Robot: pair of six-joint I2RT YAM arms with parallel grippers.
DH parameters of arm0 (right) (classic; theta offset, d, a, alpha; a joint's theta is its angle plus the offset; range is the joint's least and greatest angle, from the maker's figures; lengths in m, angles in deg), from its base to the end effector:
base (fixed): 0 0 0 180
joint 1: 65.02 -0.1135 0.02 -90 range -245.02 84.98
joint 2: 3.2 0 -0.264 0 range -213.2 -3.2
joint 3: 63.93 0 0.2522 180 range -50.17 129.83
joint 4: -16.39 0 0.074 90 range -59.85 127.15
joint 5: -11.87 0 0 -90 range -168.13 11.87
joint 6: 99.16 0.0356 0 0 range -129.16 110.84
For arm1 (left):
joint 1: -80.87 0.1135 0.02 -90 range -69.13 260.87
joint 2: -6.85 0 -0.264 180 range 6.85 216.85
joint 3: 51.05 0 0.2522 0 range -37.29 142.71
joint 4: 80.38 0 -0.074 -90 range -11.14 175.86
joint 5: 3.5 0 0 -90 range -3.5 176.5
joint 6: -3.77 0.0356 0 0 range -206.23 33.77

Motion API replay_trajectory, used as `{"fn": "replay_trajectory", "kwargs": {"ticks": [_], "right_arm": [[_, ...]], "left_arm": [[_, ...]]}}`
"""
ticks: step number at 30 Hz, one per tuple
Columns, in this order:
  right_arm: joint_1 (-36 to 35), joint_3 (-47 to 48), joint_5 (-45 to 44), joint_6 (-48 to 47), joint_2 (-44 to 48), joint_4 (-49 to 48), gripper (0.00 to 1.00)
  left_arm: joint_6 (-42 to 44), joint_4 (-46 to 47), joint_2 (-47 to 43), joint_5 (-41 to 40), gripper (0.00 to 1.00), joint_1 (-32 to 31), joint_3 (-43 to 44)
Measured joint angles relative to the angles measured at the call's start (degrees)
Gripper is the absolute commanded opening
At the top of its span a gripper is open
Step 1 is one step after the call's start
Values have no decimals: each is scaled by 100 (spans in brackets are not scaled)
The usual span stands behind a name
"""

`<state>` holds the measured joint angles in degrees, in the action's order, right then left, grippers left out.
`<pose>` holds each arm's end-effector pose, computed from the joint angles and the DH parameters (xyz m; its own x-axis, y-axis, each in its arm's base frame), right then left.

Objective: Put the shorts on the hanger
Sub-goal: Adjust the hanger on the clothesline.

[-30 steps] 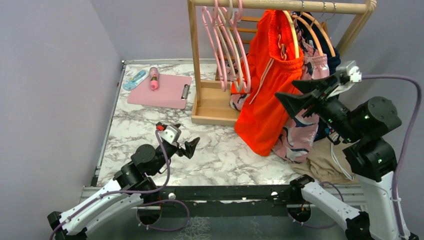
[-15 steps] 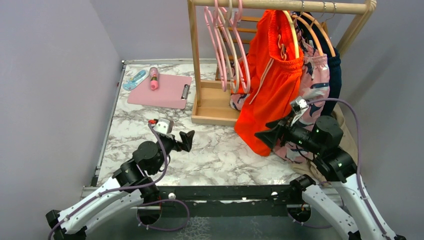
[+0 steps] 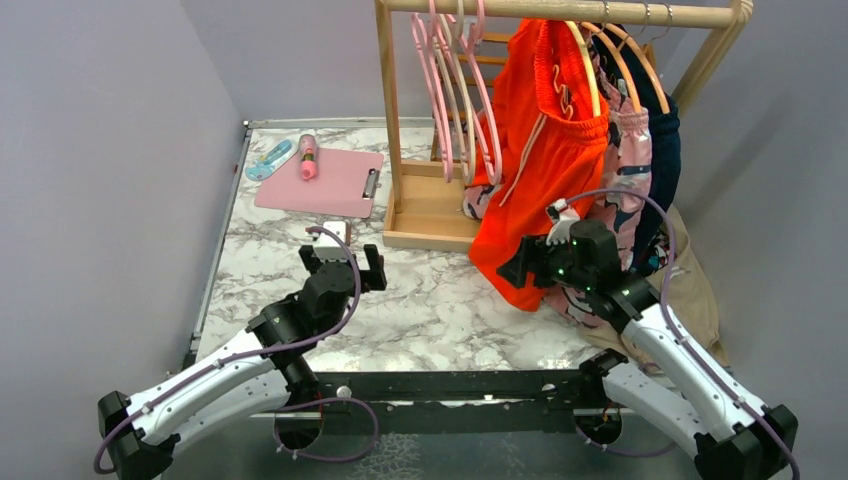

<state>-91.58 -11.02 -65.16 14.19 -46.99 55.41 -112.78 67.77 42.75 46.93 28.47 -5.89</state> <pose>0.1509 0.0843 0.2820 -0.6510 0.1064 -0.7516 -0.3831 0.8087 0.4463 0.1087 -0.1040 0.2699 -0.3222 -0.1463 -0.9353 0.1206 0.9736 -0.1938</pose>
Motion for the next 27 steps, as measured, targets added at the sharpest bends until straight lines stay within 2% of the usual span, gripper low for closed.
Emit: {"fn": "replay_trajectory", "kwargs": {"ticks": [4, 14, 21, 27], "right_arm": [[-7, -210, 9, 116, -356, -33, 74], [-476, -87, -201, 146, -269, 22, 72], [-1143, 494, -955, 114, -304, 177, 70], [-2131, 1714, -2048, 48, -1108, 702, 70]], "left_arm": [[-267, -168, 92, -144, 99, 0, 35], [-494, -236, -9, -341, 99, 0, 35], [-496, -273, -179, -522, 99, 0, 35], [-498, -275, -146, -551, 99, 0, 37]]}}
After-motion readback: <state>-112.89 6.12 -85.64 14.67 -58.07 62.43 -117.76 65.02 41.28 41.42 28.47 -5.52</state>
